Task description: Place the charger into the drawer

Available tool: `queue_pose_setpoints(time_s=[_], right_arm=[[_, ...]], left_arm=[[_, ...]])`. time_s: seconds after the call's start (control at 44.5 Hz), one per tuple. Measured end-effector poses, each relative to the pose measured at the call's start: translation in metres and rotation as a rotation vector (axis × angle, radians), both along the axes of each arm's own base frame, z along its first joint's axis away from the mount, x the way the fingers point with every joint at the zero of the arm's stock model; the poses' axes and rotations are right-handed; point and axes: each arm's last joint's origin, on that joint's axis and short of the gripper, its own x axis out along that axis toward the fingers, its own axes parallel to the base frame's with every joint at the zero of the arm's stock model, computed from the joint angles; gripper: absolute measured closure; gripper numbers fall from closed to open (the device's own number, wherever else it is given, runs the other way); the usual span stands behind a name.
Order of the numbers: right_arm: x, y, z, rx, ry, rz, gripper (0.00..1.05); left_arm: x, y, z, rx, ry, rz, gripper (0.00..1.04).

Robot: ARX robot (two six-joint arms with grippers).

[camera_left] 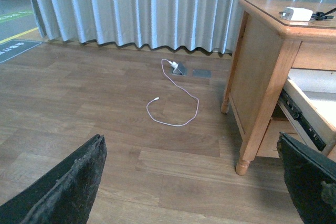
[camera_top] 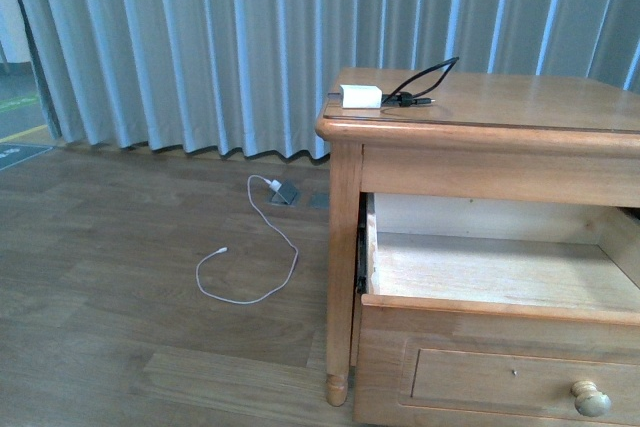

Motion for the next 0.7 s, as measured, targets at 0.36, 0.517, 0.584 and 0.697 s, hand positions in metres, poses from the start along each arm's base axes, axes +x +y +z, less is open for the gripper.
queue_pose_setpoints(time_s=[0.36, 0.517, 0.584, 0.697], right_arm=[[-0.007, 0.015, -0.003, -0.025, -0.054, -0.045, 0.28], [-0.007, 0.015, -0.003, -0.024, -0.054, -0.045, 0.06], [-0.007, 0.015, -0.003, -0.025, -0.055, -0.047, 0.09], [-0.007, 0.015, -0.003, -0.025, -0.055, -0.047, 0.08]], left_arm=[[0.0, 0.0, 0.0, 0.0, 0.0, -0.002, 0.06], [0.0, 0.0, 0.0, 0.0, 0.0, -0.001, 0.06], [0.0, 0.0, 0.0, 0.0, 0.0, -0.001, 0.06], [0.001, -0.001, 0.003, -0.047, -0.029, 0.107, 0.06]])
